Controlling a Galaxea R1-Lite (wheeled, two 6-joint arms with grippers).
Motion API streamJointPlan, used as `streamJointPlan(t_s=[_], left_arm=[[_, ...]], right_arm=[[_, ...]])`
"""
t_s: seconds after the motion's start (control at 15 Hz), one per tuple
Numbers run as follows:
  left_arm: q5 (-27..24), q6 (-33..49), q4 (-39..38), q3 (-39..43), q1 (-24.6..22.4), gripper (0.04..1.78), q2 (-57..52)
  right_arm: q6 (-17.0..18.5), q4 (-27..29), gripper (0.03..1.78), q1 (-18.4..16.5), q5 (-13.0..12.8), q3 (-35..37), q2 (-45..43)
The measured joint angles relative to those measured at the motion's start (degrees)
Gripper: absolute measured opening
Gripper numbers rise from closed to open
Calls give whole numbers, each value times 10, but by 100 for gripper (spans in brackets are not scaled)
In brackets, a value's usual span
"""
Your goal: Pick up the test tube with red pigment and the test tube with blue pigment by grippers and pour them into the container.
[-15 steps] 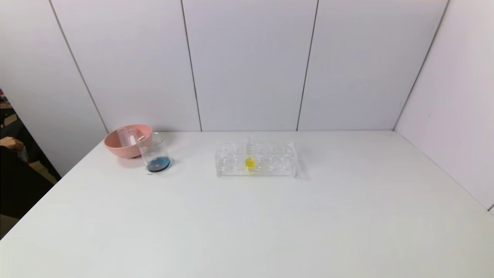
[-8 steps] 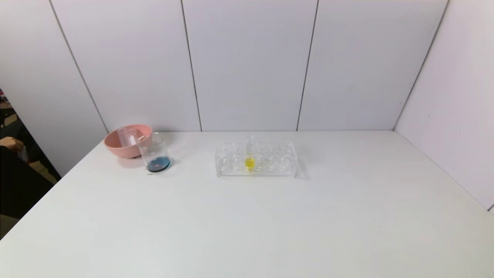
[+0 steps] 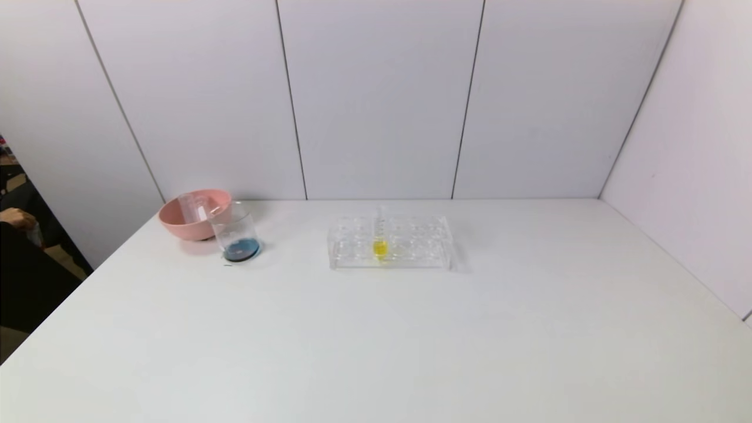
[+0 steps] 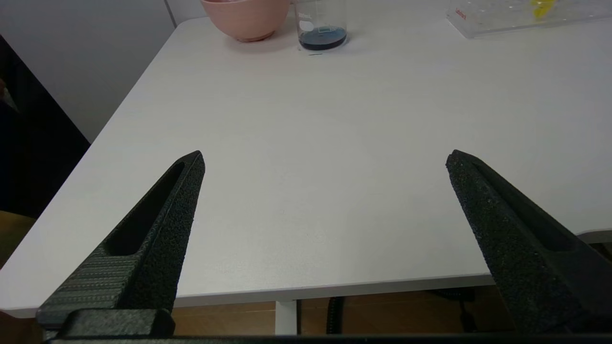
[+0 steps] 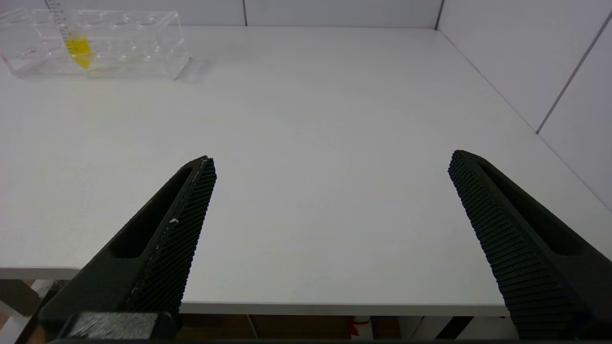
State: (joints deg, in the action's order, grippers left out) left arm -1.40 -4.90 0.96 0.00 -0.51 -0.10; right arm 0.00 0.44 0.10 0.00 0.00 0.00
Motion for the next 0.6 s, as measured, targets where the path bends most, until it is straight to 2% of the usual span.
streamJointPlan(t_s=[0.6], left_arm=[[0,0,0,0,0,176,0]], right_arm=[[0,0,177,0,0,0,0]])
